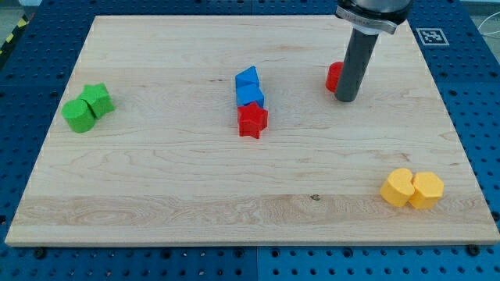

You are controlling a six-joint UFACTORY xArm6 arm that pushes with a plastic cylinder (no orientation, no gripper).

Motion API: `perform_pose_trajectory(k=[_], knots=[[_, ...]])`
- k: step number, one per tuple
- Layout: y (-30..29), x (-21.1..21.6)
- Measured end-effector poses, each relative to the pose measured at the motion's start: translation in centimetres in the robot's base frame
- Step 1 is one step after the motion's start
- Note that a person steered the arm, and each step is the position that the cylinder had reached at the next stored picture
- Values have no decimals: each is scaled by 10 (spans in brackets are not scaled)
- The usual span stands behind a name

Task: Move the red circle towards top center

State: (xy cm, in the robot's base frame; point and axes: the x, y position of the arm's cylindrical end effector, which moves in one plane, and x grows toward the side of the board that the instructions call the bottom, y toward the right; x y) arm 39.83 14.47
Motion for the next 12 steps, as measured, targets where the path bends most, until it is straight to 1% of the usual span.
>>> perform_pose_trajectory(k=[2, 4, 7, 11, 12], knots=[[30, -2], [31, -16], [11, -16], [-36, -16], [-27, -16]])
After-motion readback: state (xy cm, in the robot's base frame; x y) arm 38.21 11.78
